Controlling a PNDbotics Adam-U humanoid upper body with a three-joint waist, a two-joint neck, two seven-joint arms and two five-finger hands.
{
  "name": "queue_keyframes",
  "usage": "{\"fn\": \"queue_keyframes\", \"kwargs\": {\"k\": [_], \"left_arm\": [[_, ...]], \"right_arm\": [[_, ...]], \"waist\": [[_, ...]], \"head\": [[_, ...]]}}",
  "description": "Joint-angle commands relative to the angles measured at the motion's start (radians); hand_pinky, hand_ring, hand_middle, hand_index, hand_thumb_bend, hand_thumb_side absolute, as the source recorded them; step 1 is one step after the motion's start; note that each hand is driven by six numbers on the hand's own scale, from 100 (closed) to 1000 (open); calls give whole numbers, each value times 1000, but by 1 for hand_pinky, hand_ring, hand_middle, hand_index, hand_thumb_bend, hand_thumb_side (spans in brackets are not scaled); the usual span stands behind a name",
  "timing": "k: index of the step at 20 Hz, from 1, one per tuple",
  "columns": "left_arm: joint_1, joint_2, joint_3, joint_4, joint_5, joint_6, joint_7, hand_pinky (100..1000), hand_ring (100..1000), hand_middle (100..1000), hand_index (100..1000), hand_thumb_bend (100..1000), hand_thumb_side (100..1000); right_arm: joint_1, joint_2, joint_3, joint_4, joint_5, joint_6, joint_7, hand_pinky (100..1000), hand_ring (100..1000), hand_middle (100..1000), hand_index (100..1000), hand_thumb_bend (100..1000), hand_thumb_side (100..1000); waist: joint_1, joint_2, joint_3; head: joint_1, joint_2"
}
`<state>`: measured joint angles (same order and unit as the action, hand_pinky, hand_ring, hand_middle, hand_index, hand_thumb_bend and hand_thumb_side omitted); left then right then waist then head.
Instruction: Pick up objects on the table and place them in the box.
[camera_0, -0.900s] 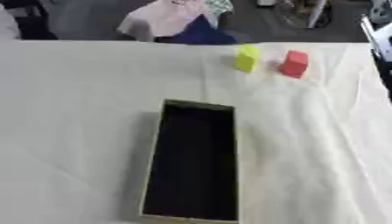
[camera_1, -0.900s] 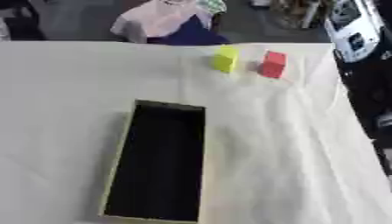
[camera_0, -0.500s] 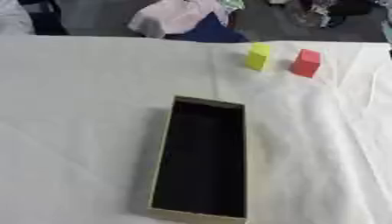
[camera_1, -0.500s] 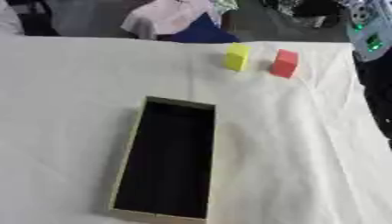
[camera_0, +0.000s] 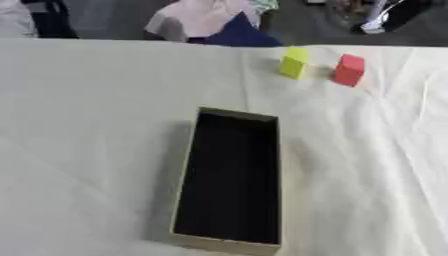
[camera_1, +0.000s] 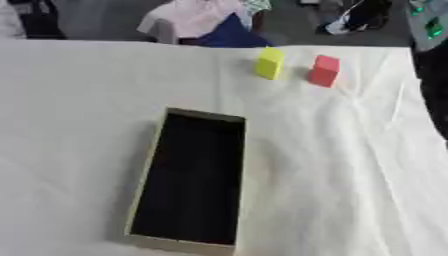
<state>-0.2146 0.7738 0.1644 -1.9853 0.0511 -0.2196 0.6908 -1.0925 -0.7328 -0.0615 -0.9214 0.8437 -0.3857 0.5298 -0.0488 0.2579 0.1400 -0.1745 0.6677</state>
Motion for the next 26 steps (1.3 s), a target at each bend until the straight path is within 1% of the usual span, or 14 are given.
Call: {"fn": "queue_keyframes", "kwargs": {"k": [1, 2, 3, 9, 14, 15, 19, 21, 23, 26], "left_arm": [[1, 34, 16, -15, -8, -2, 0, 850, 934, 971, 963, 291, 1000], [2, 35, 16, -15, -8, -2, 0, 850, 934, 971, 963, 290, 1000], [3, 35, 16, -15, -8, -3, 0, 850, 934, 971, 963, 290, 1000], [4, 37, 14, -15, -8, -5, -3, 848, 933, 969, 962, 285, 1000], [4, 36, 14, -15, -7, -8, -2, 848, 933, 969, 962, 283, 1000], [3, 36, 14, -15, -6, -9, -2, 848, 933, 970, 961, 282, 1000], [1, 35, 13, -15, -8, -16, -3, 847, 933, 970, 961, 280, 1000], [2, 33, 15, -15, -11, -22, -2, 847, 933, 970, 961, 280, 1000], [4, 32, 17, -15, -15, -28, 0, 847, 933, 969, 961, 279, 1000], [10, 30, 19, -15, -22, -34, 2, 847, 933, 970, 961, 275, 1000]], "right_arm": [[-31, -50, -4, 14, 30, 0, 46, 1000, 965, 908, 935, 645, 100], [-33, -52, -4, 18, 38, 2, 55, 1000, 965, 910, 938, 629, 115], [-36, -54, -3, 21, 47, 4, 59, 1000, 965, 913, 946, 607, 159], [-45, -50, 14, 51, 106, 5, 66, 1000, 969, 916, 969, 607, 171], [-50, -44, 25, 87, 145, -3, 79, 1000, 969, 916, 975, 622, 187], [-51, -42, 26, 94, 153, -3, 78, 1000, 969, 917, 977, 625, 190], [-52, -39, 24, 119, 182, 2, 74, 1000, 972, 922, 988, 641, 199], [-51, -37, 24, 126, 193, 3, 72, 1000, 974, 925, 991, 645, 205], [-51, -36, 23, 131, 202, 4, 70, 1000, 977, 930, 997, 648, 224], [-50, -34, 21, 135, 210, 7, 64, 1000, 977, 929, 999, 648, 234]], "waist": [[1, -22, -4], [0, -23, -5], [-1, -24, -6], [-3, -22, -5], [-5, -13, 1], [-6, -11, 2], [-7, 3, 9], [-6, 11, 12], [-4, 16, 13], [-3, 25, 12]], "head": [[-9, 10], [-12, 9], [-14, 9], [-22, -1], [-28, -16], [-28, -22], [-29, -67], [-17, -88], [-6, -100], [-2, -110]]}}
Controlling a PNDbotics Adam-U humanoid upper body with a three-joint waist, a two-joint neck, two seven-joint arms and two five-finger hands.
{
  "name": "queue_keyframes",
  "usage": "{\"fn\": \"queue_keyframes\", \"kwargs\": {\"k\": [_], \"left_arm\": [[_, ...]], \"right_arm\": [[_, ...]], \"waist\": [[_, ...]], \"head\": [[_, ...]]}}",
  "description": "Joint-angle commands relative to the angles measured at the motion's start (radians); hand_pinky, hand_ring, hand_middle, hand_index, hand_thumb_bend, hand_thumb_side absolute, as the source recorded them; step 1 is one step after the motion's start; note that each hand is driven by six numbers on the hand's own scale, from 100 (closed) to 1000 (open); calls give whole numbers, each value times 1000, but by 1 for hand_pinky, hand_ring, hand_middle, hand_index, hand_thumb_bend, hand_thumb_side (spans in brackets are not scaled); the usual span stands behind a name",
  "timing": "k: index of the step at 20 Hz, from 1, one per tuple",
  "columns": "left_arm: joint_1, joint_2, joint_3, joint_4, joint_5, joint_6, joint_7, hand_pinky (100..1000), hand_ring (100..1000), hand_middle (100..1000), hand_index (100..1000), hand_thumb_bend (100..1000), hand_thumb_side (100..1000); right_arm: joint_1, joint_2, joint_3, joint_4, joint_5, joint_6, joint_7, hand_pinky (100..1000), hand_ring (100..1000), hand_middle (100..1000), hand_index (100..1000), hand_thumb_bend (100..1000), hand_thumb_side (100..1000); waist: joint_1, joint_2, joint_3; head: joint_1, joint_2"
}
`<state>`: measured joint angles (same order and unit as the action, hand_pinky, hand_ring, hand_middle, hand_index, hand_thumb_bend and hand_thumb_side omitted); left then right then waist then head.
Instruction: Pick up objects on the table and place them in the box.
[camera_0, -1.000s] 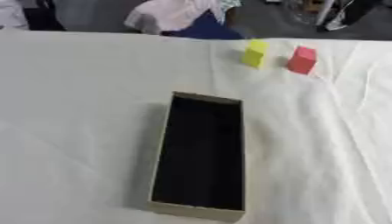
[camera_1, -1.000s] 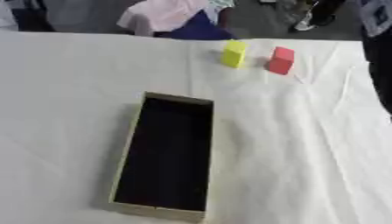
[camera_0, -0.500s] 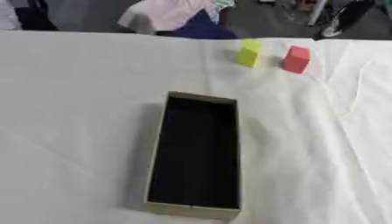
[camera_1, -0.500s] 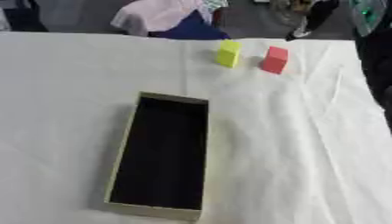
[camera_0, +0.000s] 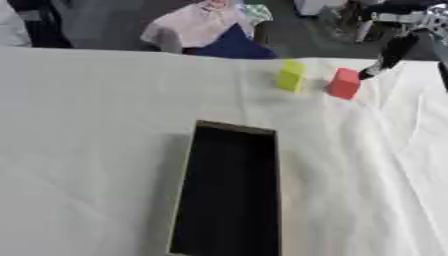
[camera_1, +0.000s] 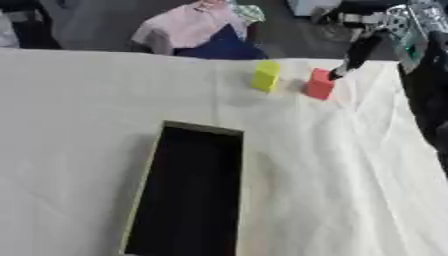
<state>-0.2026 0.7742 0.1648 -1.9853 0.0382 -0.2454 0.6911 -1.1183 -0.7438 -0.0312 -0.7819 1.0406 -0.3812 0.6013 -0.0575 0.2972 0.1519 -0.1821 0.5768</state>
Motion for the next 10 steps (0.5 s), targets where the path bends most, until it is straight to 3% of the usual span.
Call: {"fn": "queue_keyframes", "kwargs": {"k": [1, 10], "left_arm": [[-1, 28, 18, -15, -11, -9, 3, 847, 933, 970, 961, 274, 1000], [0, 23, 17, -15, -15, -5, 3, 846, 933, 969, 958, 263, 1000]], "right_arm": [[-25, -21, -11, -2, 14, 4, -9, 1000, 977, 930, 999, 648, 235], [-32, -7, -14, 25, 22, 18, -14, 1000, 974, 926, 1000, 642, 271]], "waist": [[6, -12, -1], [6, 7, 6]], "head": [[5, -22], [-14, -17]]}}
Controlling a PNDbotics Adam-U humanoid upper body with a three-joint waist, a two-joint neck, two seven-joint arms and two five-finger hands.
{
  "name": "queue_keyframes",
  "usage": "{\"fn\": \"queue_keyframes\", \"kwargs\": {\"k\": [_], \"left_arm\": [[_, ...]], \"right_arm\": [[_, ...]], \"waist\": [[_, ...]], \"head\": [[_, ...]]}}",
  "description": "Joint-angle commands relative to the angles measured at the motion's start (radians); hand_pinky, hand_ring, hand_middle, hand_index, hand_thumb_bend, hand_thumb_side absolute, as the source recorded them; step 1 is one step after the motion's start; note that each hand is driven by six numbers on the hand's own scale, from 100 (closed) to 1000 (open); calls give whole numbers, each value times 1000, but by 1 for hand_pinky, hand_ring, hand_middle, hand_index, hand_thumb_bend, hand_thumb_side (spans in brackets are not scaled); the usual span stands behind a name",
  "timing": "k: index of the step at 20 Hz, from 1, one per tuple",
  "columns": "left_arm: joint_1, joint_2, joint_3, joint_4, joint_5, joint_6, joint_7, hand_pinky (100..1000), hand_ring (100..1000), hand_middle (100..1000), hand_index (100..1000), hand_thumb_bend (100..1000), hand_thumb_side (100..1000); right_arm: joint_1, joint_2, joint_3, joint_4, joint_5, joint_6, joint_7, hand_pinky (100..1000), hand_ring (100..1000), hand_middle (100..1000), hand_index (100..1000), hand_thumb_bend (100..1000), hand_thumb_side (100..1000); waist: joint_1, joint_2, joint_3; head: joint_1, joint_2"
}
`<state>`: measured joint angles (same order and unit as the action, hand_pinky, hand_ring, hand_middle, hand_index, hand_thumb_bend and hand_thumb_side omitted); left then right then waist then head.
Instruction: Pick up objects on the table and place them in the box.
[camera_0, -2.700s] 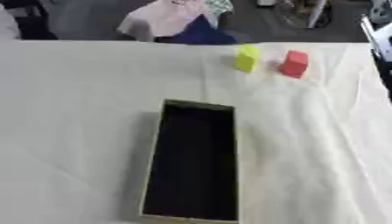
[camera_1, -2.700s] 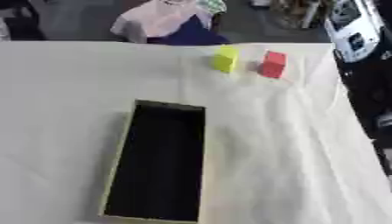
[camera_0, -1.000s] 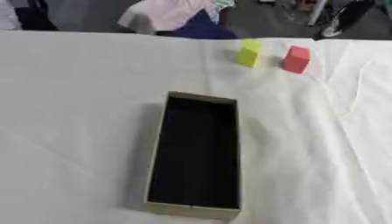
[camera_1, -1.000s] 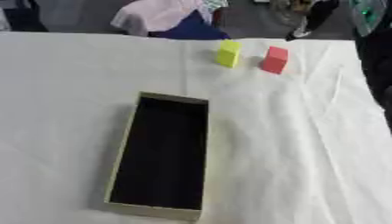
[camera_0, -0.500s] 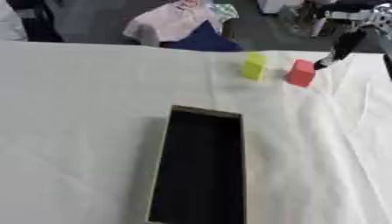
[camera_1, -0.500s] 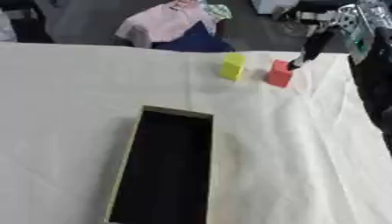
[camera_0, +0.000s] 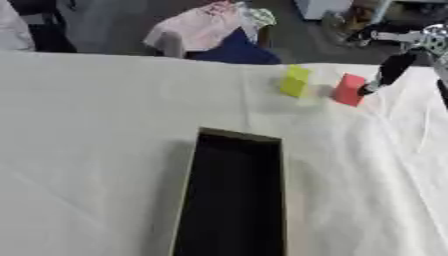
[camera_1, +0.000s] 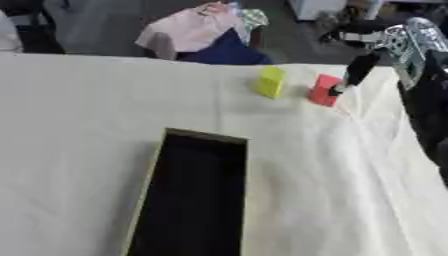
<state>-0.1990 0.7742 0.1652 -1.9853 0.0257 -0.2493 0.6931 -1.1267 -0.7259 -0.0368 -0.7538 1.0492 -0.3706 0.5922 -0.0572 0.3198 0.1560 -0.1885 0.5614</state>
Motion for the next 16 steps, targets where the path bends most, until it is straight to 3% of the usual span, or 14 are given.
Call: {"fn": "queue_keyframes", "kwargs": {"k": [1, 5, 16], "left_arm": [[-1, 22, 18, -15, -4, -1, 2, 846, 933, 969, 958, 263, 1000], [-1, 18, 16, -15, -4, -3, 0, 848, 935, 970, 957, 254, 1000], [1, 13, 17, -15, -4, -8, -4, 849, 935, 970, 953, 246, 1000]], "right_arm": [[-25, -24, -9, 1, 18, 14, -5, 1000, 974, 926, 1000, 642, 271], [-34, -11, -17, 28, 44, 55, -8, 995, 960, 904, 1000, 641, 334], [-52, 10, -50, 91, 109, 140, -40, 988, 959, 906, 997, 631, 348]], "waist": [[5, -14, 3], [3, -9, 4], [-2, 6, 15]], "head": [[-11, 4], [-22, 11], [-33, 9]]}}
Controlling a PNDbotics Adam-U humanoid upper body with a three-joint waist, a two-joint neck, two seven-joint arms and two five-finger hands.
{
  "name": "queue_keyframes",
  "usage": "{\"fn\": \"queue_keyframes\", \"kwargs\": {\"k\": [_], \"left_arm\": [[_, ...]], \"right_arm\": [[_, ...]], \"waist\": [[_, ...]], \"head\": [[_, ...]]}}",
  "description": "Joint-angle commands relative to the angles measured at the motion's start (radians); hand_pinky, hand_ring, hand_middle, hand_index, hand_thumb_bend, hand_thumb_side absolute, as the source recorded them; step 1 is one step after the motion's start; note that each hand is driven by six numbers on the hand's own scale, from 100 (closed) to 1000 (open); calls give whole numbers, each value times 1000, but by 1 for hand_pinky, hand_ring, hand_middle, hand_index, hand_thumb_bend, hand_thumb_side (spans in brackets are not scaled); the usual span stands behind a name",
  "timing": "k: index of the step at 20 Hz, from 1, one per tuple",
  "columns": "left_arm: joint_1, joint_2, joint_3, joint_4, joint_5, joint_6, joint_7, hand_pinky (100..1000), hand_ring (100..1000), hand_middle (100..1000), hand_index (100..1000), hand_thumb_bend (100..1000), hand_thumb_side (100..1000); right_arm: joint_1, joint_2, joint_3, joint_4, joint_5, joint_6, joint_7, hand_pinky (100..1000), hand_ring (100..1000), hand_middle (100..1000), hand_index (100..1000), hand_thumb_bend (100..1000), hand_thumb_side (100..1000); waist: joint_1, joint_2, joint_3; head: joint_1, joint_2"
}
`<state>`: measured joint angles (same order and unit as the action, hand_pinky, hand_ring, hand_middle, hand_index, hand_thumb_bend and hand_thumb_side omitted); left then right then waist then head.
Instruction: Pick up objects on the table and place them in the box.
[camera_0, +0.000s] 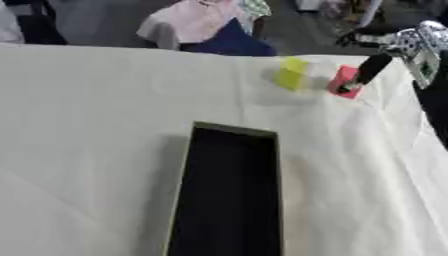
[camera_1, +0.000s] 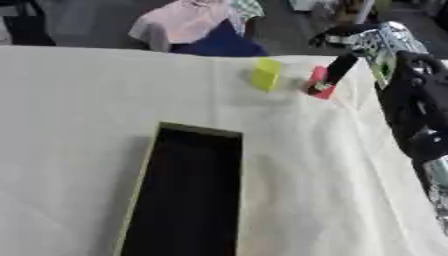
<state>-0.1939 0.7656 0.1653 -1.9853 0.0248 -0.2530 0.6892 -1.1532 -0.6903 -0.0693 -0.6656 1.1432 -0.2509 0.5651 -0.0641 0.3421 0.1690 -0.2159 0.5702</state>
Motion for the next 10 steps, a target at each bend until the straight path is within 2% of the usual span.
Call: {"fn": "queue_keyframes", "kwargs": {"k": [1, 10], "left_arm": [[-4, 21, 17, -15, -3, -5, 0, 849, 935, 970, 952, 245, 1000], [4, 14, 18, -15, -8, -7, 1, 849, 936, 971, 950, 232, 1000]], "right_arm": [[-26, -25, -23, 8, 17, 28, -19, 988, 959, 907, 997, 628, 350], [-37, -25, -46, 23, 16, 70, -50, 976, 950, 898, 992, 588, 361]], "waist": [[4, -15, 3], [5, 3, 10]], "head": [[-8, 0], [-21, -5]]}}
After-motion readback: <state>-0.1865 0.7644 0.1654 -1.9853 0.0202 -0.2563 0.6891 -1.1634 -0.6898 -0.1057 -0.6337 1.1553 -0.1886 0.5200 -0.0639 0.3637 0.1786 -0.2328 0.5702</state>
